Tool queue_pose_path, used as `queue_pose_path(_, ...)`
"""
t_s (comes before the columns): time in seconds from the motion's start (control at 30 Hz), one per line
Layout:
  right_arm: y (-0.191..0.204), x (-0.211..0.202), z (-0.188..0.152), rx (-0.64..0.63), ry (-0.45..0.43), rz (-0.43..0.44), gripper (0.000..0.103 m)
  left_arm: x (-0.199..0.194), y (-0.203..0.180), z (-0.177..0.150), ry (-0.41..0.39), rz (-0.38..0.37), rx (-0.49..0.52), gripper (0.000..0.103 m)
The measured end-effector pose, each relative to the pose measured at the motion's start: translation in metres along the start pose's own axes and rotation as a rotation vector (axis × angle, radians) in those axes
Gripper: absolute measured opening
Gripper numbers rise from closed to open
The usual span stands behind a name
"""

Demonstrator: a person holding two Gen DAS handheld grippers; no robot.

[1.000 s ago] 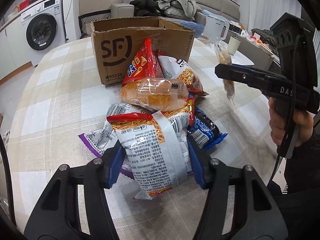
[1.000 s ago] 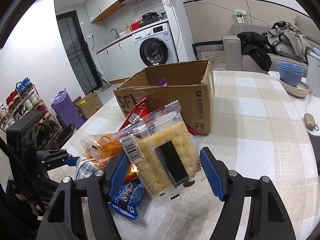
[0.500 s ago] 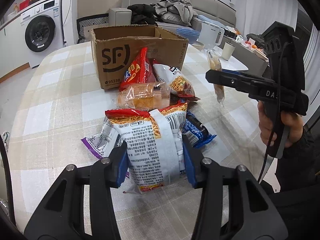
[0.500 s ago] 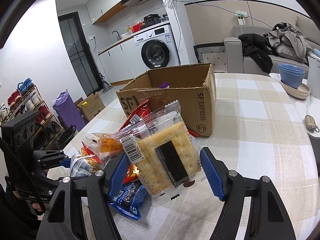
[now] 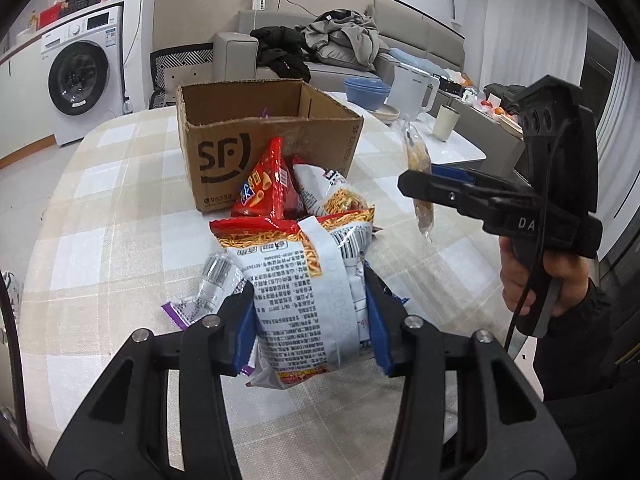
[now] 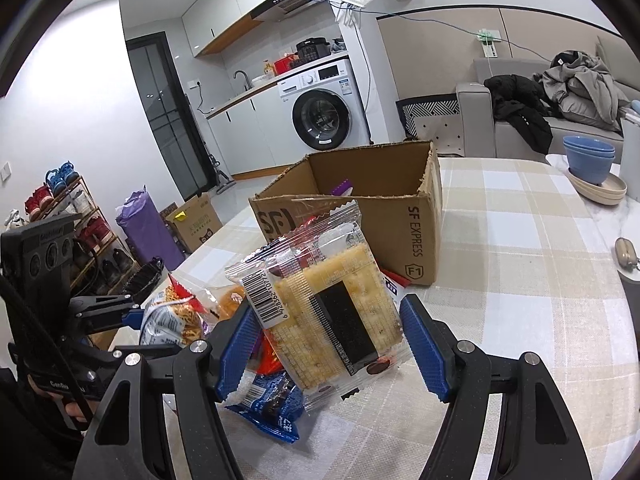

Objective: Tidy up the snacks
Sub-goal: 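Lift the cracker pack with the right gripper while the left gripper lifts the white noodle bag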

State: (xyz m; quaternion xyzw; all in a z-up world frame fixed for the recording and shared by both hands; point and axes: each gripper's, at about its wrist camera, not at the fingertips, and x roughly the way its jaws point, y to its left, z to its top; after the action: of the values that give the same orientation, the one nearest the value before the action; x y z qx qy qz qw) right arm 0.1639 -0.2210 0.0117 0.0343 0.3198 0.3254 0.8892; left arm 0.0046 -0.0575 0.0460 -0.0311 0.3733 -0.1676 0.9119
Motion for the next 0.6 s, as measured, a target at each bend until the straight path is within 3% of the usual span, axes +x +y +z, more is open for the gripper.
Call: queue_pose_path(0.6,0.008,-0.023,0.007,-0.014,-0.066,0.035,0.072,-0.035,-0.009,0.024,-0.075,0.061,0.025,0.044)
